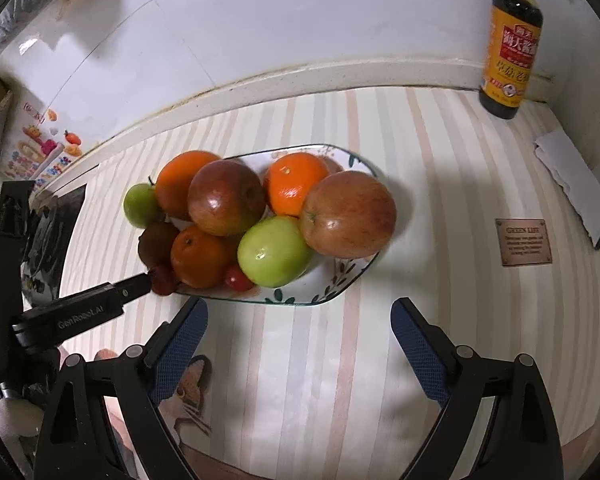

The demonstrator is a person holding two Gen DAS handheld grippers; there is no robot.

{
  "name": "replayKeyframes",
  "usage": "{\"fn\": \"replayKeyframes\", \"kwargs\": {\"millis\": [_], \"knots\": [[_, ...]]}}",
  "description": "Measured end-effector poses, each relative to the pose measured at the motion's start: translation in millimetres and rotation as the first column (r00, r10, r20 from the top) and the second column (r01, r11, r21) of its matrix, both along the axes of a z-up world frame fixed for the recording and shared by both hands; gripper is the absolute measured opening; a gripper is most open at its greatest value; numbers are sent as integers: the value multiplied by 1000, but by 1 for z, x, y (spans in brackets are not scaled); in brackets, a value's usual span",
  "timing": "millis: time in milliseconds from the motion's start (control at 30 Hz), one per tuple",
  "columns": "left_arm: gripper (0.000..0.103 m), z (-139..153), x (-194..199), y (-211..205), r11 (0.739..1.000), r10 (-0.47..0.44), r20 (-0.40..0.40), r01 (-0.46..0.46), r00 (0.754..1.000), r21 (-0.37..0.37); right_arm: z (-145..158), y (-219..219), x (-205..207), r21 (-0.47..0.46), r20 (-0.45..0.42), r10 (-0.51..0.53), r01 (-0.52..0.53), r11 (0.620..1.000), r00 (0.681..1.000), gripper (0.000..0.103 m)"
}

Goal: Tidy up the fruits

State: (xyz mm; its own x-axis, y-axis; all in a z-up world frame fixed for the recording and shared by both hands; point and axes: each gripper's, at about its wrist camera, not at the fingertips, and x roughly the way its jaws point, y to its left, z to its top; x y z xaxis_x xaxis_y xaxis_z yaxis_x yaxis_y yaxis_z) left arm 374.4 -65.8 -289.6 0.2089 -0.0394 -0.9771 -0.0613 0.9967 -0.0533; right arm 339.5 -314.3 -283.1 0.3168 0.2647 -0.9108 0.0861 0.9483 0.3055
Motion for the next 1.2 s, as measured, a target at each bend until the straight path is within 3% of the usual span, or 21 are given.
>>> {"fn": "replayKeyframes", "kwargs": {"millis": [133, 200, 300, 533, 833, 1000, 1200], "knots": [[70, 10, -17, 5, 1000, 3, 20, -4, 1000, 22, -5, -2, -4, -5, -19, 14, -14, 1000, 1000, 95], [84, 16, -27, 3, 999, -5, 37, 3, 999, 49, -3, -4, -6, -32, -19, 6, -7, 999, 1000, 95], [90, 30, -37, -3, 996, -19, 63, 14, 998, 91, 8, -6, -10, -65, -8, -3, 2, 998, 1000, 95], [90, 97, -77, -14, 992, -93, 209, 72, 973, 106, 79, 1, -47, -127, 112, 3, 11, 992, 994, 95], [90, 176, -156, 2, 985, -159, 351, 125, 923, 116, 171, 26, -148, -152, 223, -47, 83, 985, 974, 96], [90, 220, -204, 16, 983, -180, 411, 148, 894, 108, 218, 45, -204, -155, 282, -67, 114, 981, 957, 98], [90, 250, -241, 22, 984, -178, 446, 152, 877, 94, 268, 55, -253, -170, 355, -65, 133, 976, 932, 100]]}}
